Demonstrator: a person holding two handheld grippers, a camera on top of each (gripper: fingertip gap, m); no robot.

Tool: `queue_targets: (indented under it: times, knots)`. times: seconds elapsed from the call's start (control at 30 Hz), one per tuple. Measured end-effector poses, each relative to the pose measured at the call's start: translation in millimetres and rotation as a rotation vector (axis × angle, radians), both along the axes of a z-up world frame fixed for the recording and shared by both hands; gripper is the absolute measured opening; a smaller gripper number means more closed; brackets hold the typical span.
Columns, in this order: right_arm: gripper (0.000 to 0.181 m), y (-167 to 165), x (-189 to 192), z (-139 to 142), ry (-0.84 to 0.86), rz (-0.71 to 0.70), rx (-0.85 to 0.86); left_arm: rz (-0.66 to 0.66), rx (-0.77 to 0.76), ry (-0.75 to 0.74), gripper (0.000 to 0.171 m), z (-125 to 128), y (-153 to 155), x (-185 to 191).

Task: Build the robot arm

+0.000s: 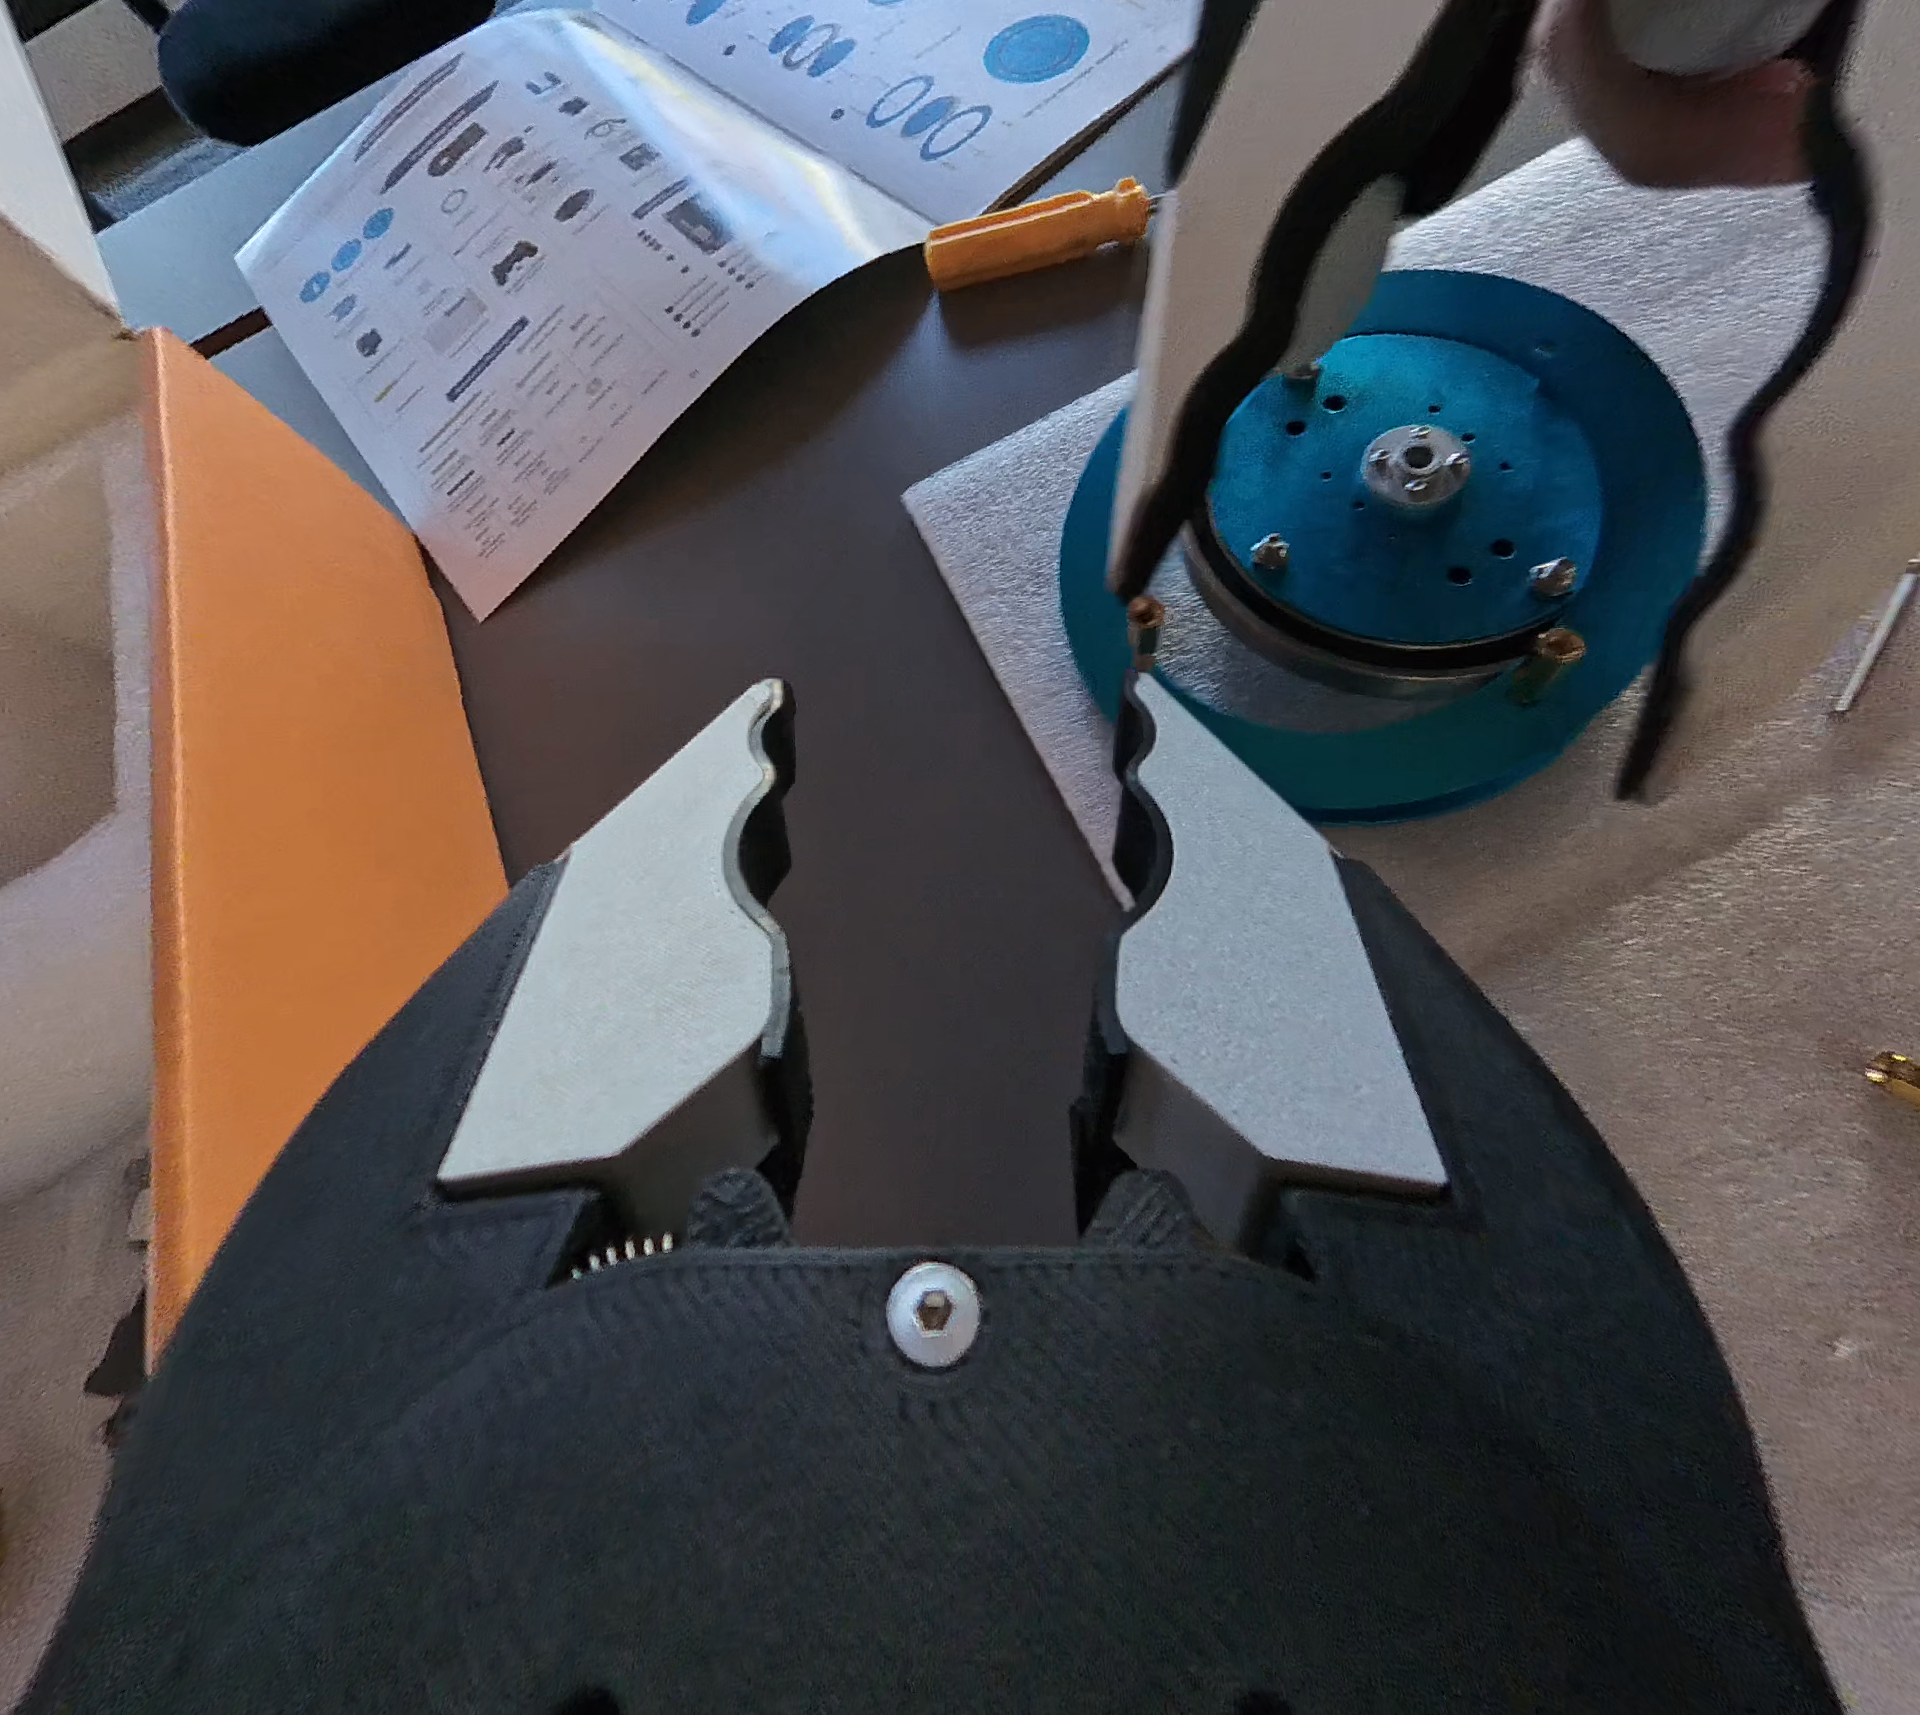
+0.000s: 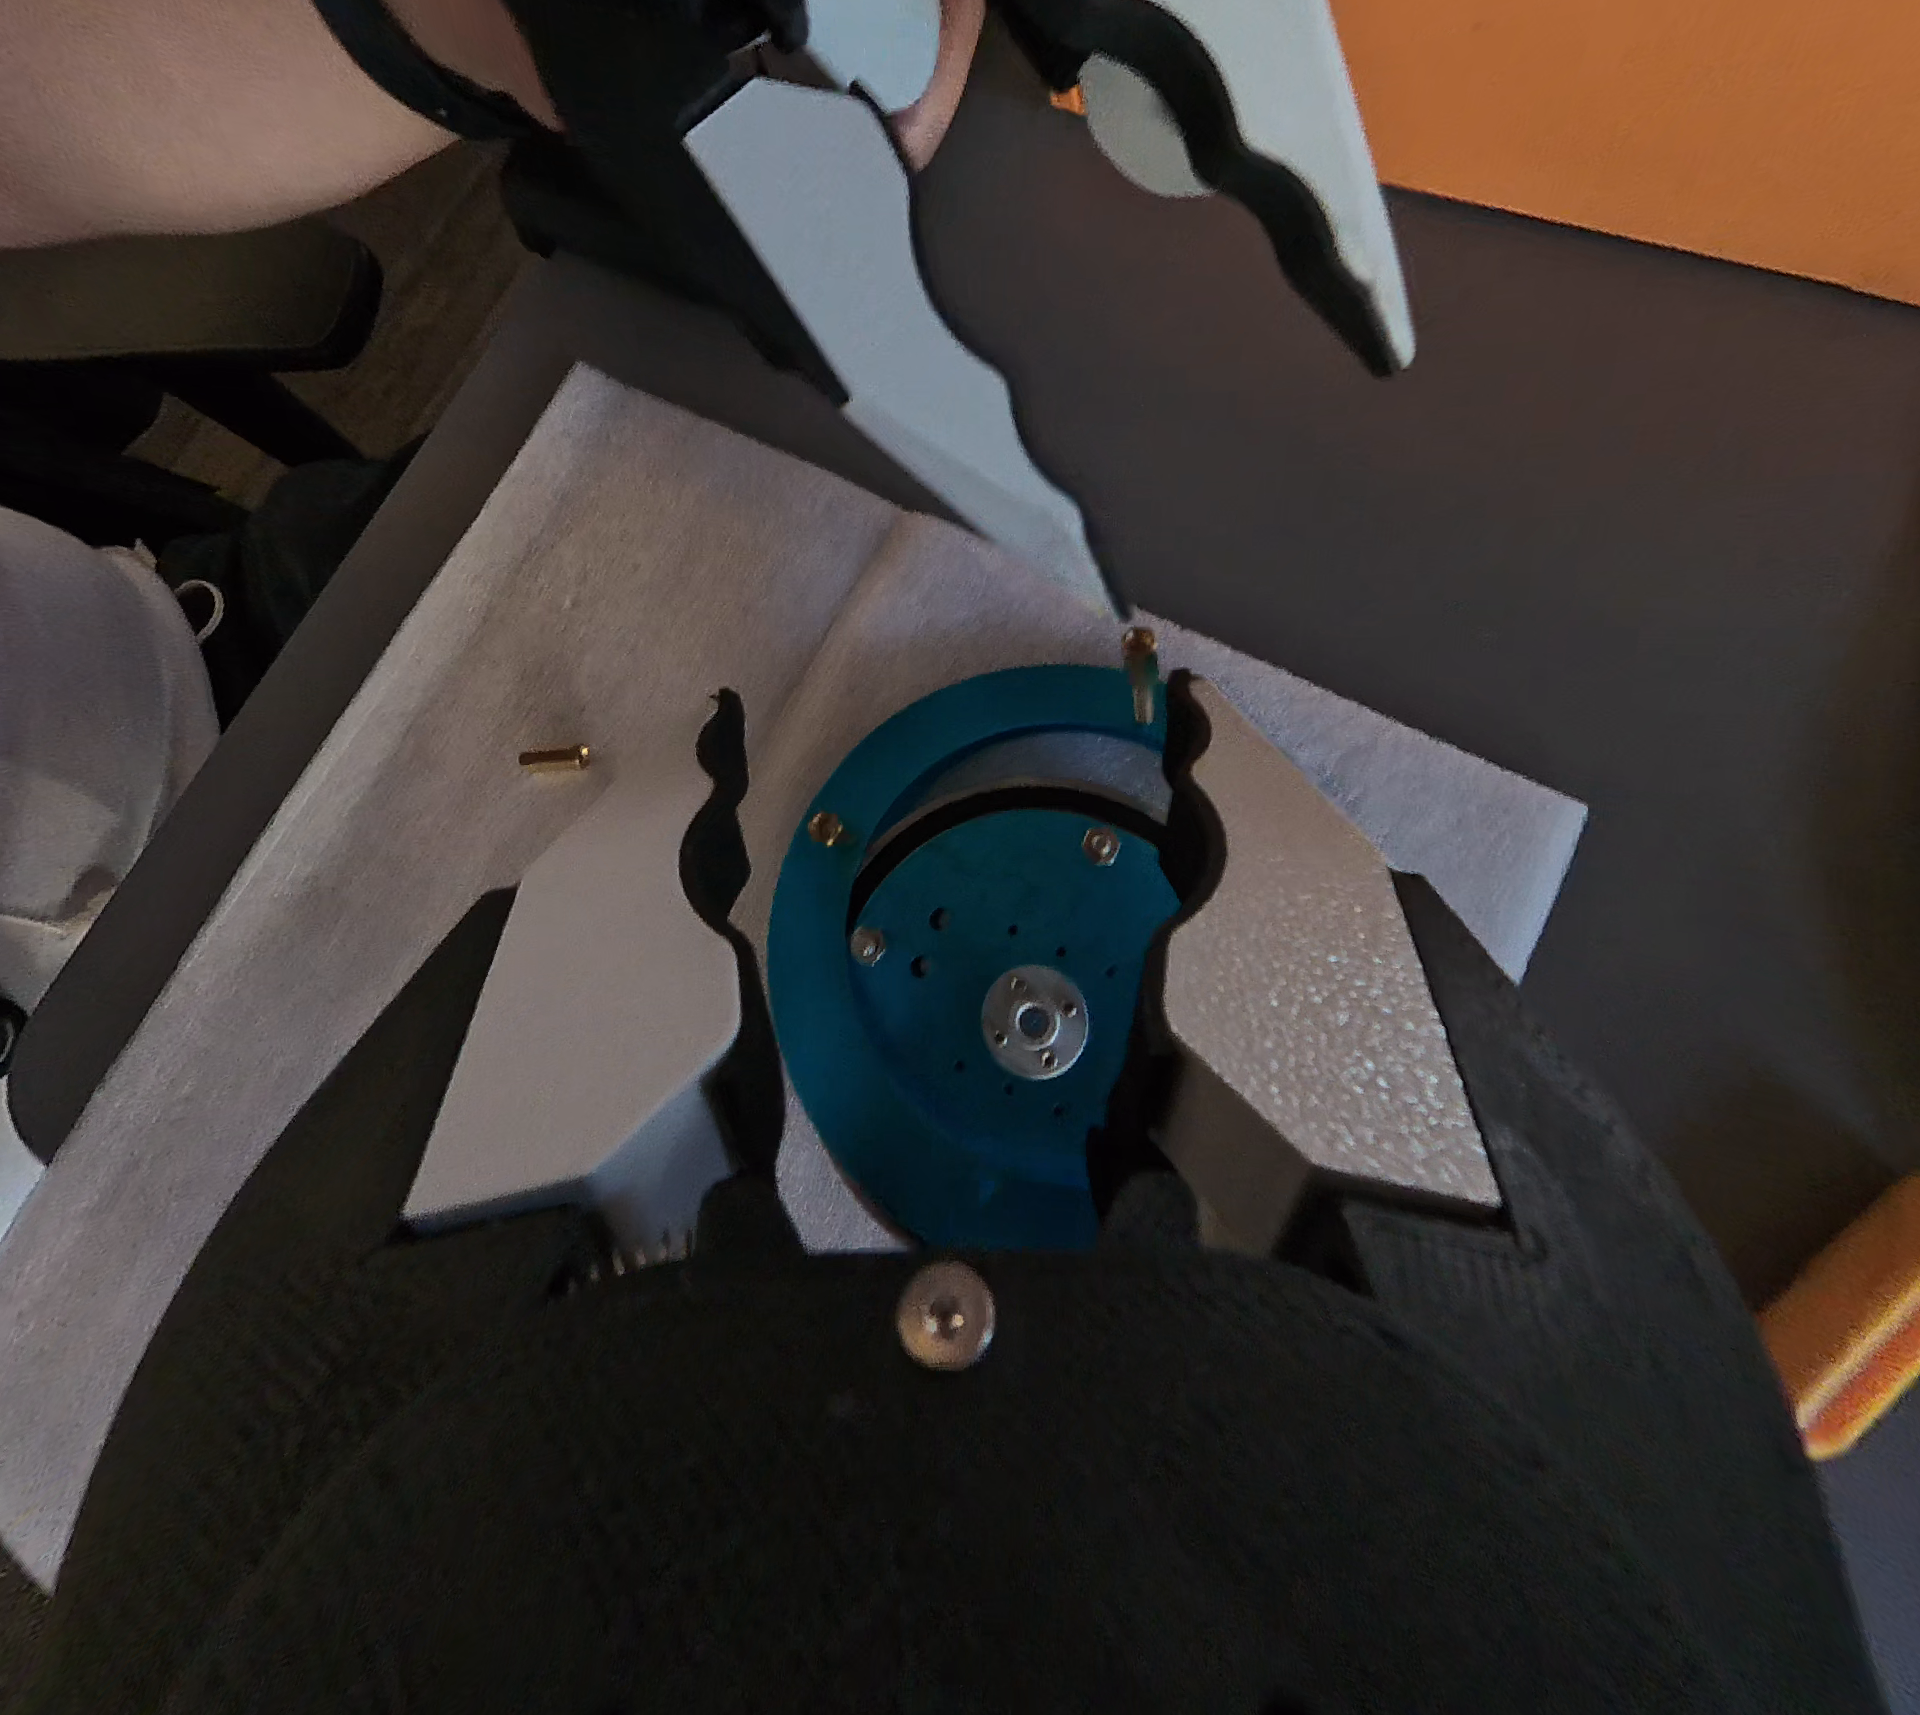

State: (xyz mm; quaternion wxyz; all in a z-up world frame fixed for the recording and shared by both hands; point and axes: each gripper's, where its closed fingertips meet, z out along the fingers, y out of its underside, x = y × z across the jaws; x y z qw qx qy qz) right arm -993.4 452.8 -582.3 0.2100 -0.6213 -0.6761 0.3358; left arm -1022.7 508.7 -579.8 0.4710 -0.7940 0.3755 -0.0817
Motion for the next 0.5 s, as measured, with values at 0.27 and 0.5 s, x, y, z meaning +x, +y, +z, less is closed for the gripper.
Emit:
queue_targets:
  times: [0.27, 0.5]
  knots:
    - [0.083, -5, 4, -5, -0.036, 0.014, -0.004, 0.039, 0.023, 0.023, 0.055, 0, 9, -5]
    - [0.084, 3, 0, -6, -0.025, -0.016, -0.004, -0.049, 0.003, 0.011, 0.060, -1, -6, 14]
